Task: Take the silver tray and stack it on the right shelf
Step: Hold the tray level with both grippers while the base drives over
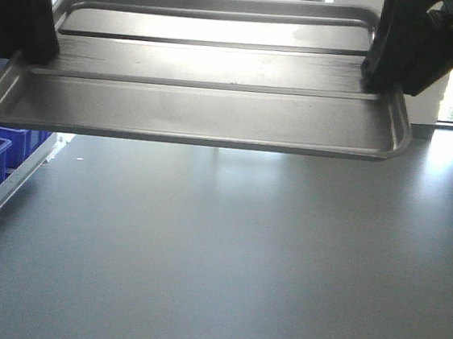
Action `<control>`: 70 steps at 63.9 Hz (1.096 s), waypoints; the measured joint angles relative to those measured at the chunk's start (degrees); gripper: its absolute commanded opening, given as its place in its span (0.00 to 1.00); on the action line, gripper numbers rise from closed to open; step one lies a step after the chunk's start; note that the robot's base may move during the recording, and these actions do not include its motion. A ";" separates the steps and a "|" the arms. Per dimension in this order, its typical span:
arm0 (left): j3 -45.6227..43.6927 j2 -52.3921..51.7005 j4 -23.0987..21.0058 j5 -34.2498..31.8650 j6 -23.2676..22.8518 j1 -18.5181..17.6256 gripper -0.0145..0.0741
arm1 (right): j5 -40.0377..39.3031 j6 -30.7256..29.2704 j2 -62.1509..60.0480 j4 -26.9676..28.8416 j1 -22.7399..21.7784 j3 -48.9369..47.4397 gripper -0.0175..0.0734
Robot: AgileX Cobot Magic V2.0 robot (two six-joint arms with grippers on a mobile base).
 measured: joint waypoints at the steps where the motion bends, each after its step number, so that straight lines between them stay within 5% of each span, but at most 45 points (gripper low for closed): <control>1: 0.00 0.00 0.00 0.00 0.00 0.00 0.06 | 0.00 0.00 0.00 0.00 0.00 0.00 0.26; 70: 0.00 0.47 -0.40 0.01 0.00 0.00 0.06 | 0.03 0.00 0.00 0.00 0.00 0.00 0.26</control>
